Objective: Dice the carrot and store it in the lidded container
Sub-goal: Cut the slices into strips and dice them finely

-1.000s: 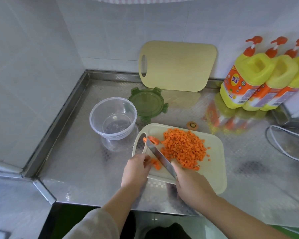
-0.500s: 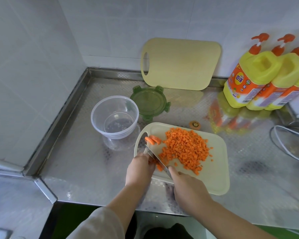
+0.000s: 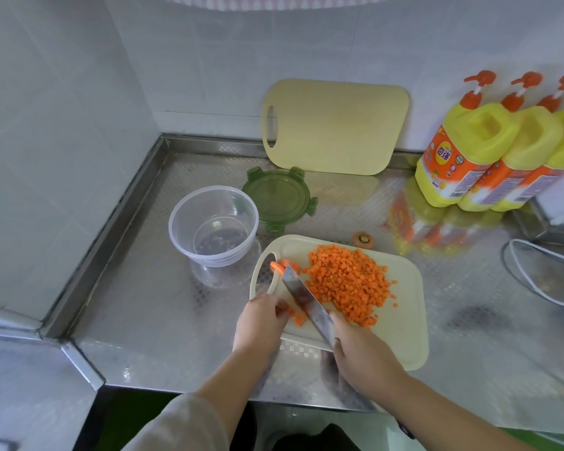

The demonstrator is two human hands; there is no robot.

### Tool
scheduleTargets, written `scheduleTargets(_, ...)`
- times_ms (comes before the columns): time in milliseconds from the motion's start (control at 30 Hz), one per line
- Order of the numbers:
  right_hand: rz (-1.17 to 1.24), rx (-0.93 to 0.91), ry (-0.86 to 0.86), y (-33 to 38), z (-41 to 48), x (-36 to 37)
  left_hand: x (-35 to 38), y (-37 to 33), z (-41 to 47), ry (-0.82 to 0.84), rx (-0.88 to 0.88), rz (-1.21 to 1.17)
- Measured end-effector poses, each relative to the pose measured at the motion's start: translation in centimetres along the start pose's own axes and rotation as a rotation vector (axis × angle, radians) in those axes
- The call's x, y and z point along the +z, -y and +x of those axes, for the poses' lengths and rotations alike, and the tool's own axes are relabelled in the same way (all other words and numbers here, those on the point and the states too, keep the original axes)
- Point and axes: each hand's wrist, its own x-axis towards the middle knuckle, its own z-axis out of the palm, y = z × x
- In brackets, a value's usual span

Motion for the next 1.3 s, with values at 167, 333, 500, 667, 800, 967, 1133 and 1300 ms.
scheduleTargets(167,-0.096,-0.055,-0.008,0.7,-0.5,-0.4,-0.2,0.3,-0.6,-0.043,0.001,-0.02)
scheduleTargets(333,-0.178,-0.097,0.013,1.7,-0.9,-0.2,0.0,0.2,-0.7,-0.06,-0.003,0.017)
scheduleTargets(500,-0.188,-0.077,0.028,1.7,-0.7,0.4,0.2,0.0,-0.5,-0.064,-0.019,0.055)
scheduleTargets(667,-0.224,-0.07,0.015,1.3,-0.4,1.3,0.5,0.1,-0.3,-0.075,-0.014,0.073)
scheduleTargets(800,-0.226,-0.041,0.012,1.3,-0.2,2.0,0.5,0.1,-0.1,-0.052,-0.03,0.075)
scheduleTargets(967,-0.225,-0.051,0.018,1.3,0.1,2.4,0.4,0.0,-0.3,-0.044,-0.014,0.086)
scheduleTargets(1133,-0.177,-0.054,0.014,0.7,-0.1,2.0,0.2,0.0,-0.6,-0.011,0.001,0.023)
scheduleTargets(1300,-0.027,-0.006,-0.005,-0.5,-0.2,0.3,0.5,-0.1,-1.2,0.12,0.018,0.092)
